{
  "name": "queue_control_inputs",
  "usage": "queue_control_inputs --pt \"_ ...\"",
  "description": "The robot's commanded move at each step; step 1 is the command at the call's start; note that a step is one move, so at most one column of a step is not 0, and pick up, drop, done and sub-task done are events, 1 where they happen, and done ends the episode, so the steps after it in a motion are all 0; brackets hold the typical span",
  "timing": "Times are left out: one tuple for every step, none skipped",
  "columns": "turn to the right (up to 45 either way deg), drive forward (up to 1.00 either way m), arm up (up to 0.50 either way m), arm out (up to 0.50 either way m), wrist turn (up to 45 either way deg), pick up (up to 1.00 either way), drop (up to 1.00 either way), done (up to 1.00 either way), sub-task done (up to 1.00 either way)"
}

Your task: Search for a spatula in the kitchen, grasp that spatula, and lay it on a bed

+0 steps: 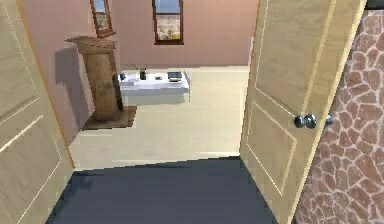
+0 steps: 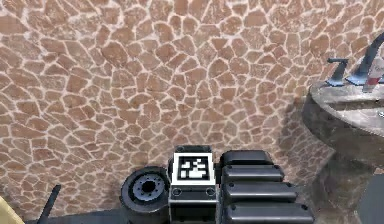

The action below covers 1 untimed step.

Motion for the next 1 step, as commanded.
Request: queue_control_inputs --pt "3.0 0.0 0.0 0.0 0.0 0.0 0.0 0.0 0.0"
